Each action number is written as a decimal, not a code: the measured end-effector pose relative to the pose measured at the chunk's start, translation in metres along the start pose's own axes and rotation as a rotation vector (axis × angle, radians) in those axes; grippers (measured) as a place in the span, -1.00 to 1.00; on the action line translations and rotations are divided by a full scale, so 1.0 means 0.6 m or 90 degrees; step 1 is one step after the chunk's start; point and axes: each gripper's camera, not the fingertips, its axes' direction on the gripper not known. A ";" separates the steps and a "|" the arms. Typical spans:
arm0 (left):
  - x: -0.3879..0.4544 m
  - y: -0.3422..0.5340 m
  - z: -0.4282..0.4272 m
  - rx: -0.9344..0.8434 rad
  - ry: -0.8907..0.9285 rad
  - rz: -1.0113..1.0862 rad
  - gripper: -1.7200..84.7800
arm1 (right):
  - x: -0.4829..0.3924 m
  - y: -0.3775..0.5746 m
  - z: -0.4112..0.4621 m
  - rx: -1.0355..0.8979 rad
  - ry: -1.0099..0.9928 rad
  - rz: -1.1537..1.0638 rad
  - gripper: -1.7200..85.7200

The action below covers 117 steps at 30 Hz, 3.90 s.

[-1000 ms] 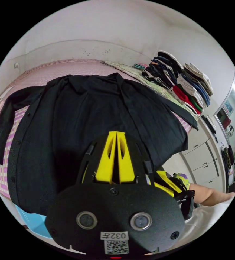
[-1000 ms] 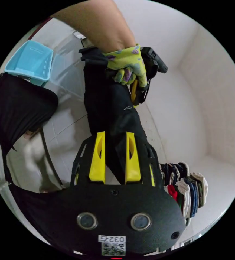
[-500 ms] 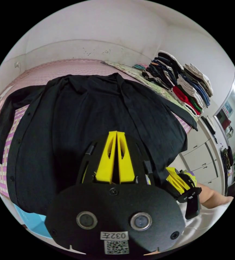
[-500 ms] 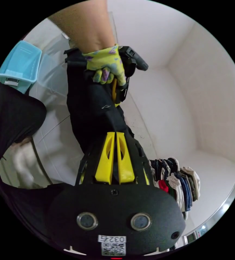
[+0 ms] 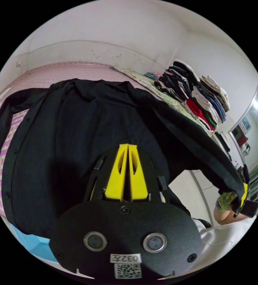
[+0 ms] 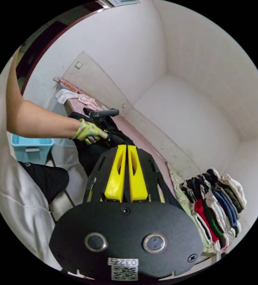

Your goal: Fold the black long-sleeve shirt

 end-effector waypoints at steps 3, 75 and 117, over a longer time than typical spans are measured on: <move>-0.012 0.004 -0.003 0.003 0.029 -0.009 -0.98 | 0.000 0.016 0.039 -0.059 -0.071 -0.012 -0.97; 0.044 -0.151 -0.015 -0.121 0.108 -0.082 -0.98 | 0.820 0.073 0.736 -0.451 -0.507 0.592 -0.76; -0.094 -0.413 0.037 -0.065 0.239 -0.146 -0.98 | 1.136 0.121 0.842 -0.357 -0.489 0.724 -0.76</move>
